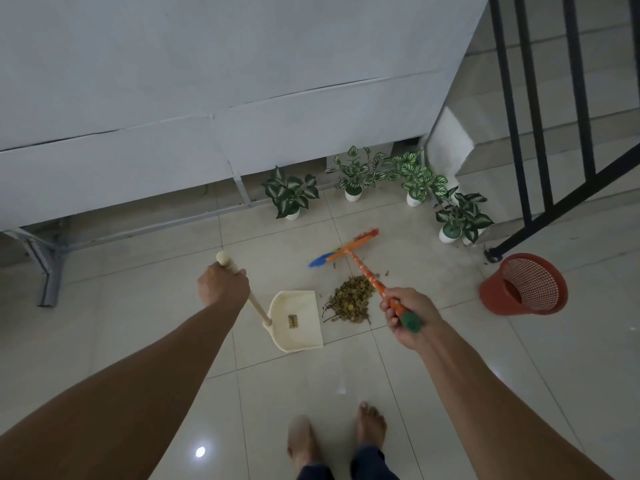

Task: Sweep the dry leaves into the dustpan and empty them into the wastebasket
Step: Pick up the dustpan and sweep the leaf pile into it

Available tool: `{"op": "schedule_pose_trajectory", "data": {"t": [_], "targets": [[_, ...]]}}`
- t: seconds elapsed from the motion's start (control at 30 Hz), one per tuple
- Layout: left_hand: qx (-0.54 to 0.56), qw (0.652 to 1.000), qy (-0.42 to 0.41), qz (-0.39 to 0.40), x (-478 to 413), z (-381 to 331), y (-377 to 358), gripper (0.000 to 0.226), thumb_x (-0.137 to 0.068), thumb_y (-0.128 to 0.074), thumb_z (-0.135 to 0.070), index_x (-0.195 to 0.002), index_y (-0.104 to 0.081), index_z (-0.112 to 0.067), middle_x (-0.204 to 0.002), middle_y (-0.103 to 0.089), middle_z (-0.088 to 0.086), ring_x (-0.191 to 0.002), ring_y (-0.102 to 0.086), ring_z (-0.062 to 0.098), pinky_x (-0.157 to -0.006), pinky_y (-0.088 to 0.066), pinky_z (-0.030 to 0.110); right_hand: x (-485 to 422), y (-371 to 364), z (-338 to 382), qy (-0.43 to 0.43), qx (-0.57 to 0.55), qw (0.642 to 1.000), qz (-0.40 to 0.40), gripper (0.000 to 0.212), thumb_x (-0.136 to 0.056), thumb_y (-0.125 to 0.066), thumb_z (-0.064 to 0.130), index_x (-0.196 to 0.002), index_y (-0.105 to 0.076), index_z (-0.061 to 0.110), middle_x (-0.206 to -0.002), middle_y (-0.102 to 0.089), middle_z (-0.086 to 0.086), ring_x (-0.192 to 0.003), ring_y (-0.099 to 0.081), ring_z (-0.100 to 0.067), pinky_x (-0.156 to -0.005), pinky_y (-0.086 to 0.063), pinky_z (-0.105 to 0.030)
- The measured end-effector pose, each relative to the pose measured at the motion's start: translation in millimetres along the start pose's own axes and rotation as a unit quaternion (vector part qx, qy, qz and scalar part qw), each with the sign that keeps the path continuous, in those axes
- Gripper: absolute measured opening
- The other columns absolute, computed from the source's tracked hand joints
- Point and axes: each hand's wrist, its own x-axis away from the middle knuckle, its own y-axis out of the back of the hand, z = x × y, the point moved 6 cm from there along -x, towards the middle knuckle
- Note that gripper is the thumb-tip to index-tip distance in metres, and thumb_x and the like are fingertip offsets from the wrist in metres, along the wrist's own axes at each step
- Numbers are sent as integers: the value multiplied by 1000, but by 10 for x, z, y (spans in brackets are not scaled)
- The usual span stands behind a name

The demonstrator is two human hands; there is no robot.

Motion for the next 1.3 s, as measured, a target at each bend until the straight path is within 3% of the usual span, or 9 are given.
{"op": "schedule_pose_trajectory", "data": {"t": [0.13,0.33,0.47,0.57,0.73,0.83,0.9,0.97,1.3], "targets": [[4,1000,3,0,-1,57,-4,25,-88,-68,-24,-104,-66,-5,-88,-62,10,-88,-65,33,-79,-57,42,-61,-61,-145,-8,-10,999,-34,18,-91,-56,4,-108,-63,-1,-63,-52,-6,-32,-46,-6,-28,-32,-16],[-2,1000,1,3,-90,86,10,25,-89,-67,-24,-104,-65,-4,-94,-67,14,-87,-65,33,-77,-56,40,391,358,67,-5,-65,998,2,12,-94,-53,6,-105,-56,0,-63,-54,-5,-31,-45,-5,-24,-32,-17],[2,1000,4,3,-118,48,5,28,-88,-67,-24,-108,-64,-5,-96,-67,15,-90,-66,34,-81,-57,43,704,654,359,-1,78,997,-15,12,-97,-53,10,-103,-54,0,-63,-53,-5,-33,-45,-6,-26,-34,-18],[3,1000,5,3,-114,-14,-10,30,-88,-66,-26,-111,-63,-6,-100,-67,15,-91,-66,35,-82,-57,45,774,764,542,17,285,955,-82,13,-95,-59,11,-101,-61,-1,-67,-63,-9,-39,-49,-10,-33,-40,-21],[0,1000,9,-9,-103,-76,1,31,-89,-66,-26,-112,-63,-4,-100,-66,16,-92,-66,35,-82,-57,45,497,770,473,41,410,900,-140,12,-88,-62,-4,-98,-63,-10,-78,-71,-26,-56,-67,-24,-50,-57,-30],[-4,1000,2,-15,-107,-47,7,31,-89,-67,-26,-110,-63,-4,-102,-67,16,-94,-65,35,-83,-56,44,281,772,316,51,526,830,-180,10,-87,-61,6,-89,-66,-3,-66,-73,-14,-50,-67,-21,-56,-59,-32],[-9,1000,-4,-15,-116,-35,2,31,-89,-67,-26,-110,-64,-4,-103,-67,17,-96,-65,36,-82,-55,41,225,726,214,62,606,770,-187,10,-85,-58,10,-82,-65,3,-59,-71,-5,-48,-67,-15,-53,-54,-25],[-6,1000,-6,-12,-137,-28,-17,31,-89,-67,-25,-110,-64,-3,-104,-67,17,-98,-65,35,-81,-53,39,196,679,85,57,649,739,-173,6,-84,-55,10,-80,-60,7,-60,-69,-2,-50,-66,-13,-50,-49,-22],[18,999,23,-16,-306,47,-15,35,-87,-70,-23,-116,-62,-4,-108,-67,17,-100,-65,35,-86,-55,42,671,813,53,14,676,727,-120,15,-86,-67,11,-100,-67,8,-76,-73,-8,-57,-70,-14,-49,-53,-22]]}}
